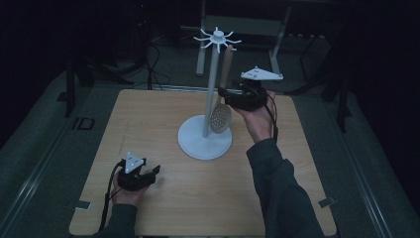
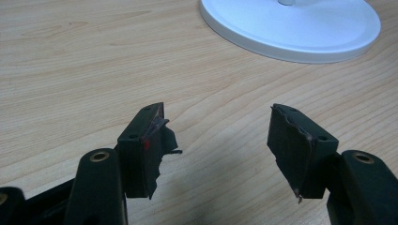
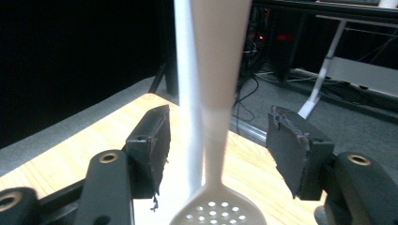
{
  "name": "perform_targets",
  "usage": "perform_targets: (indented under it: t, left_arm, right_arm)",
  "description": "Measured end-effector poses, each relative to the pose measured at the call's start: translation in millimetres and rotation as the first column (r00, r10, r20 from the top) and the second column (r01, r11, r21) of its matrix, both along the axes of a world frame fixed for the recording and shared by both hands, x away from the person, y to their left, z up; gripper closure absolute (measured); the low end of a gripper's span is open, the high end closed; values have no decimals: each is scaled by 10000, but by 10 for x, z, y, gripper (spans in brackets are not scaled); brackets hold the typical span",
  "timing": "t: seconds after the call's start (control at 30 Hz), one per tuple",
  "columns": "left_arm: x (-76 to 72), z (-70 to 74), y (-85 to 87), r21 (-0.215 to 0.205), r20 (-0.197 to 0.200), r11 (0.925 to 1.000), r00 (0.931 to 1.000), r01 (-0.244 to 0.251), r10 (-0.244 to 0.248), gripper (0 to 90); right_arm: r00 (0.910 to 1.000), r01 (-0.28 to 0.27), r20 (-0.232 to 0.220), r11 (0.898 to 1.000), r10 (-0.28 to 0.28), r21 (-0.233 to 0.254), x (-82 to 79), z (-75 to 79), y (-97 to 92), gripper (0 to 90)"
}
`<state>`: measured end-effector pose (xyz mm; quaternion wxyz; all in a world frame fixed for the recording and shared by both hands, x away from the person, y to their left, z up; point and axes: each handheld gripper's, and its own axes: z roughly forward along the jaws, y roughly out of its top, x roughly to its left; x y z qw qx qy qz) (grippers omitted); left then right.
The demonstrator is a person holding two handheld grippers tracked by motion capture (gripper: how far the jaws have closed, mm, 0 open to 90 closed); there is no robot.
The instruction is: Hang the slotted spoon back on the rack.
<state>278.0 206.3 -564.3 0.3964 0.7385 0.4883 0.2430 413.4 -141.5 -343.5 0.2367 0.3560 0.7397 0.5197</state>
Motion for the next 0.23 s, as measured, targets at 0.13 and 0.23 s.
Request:
perform_targets:
  t: [0.13,0.23]
  left_arm:
    - [3,-4,-5,1,-20,10000,10000,5,-5,377]
    - [4,-5,-7,11,-23,10000,10000,-2,2,377]
  right_arm:
    - [9996,290,50,9993,-289,-230,-30,-41,-70,358]
    - [9988,482,64,9984,-481,-287,-48,-73,-148,339]
